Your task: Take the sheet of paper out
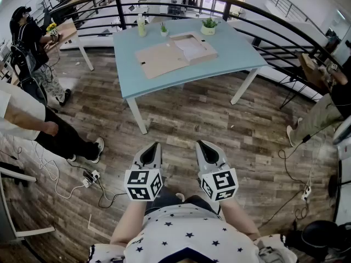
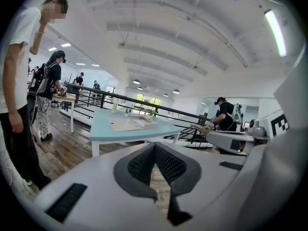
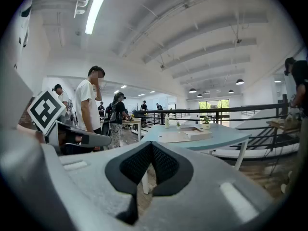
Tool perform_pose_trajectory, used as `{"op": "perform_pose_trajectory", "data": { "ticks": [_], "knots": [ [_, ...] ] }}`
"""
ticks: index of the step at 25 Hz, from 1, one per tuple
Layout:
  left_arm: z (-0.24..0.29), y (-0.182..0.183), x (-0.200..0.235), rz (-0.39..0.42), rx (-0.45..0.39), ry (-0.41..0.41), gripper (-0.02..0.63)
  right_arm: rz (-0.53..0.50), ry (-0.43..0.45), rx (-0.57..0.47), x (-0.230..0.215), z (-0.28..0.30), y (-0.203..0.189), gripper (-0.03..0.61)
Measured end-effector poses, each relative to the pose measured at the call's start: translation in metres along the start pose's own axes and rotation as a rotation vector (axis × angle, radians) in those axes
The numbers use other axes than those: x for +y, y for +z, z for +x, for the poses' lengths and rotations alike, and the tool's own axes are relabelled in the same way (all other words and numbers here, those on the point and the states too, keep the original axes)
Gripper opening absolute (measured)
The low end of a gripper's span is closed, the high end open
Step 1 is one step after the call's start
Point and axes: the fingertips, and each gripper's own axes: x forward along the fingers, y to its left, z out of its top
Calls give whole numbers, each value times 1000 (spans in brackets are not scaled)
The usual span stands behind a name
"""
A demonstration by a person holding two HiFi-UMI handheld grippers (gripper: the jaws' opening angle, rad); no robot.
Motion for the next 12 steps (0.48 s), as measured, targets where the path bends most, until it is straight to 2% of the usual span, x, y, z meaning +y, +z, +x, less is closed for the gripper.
{"op": "perform_pose_trajectory", "data": {
  "ticks": [12],
  "knots": [
    [-21,-3,-24,5,-35,-17,2,-18,7,-24,12,-38,2,6]
  ]
}}
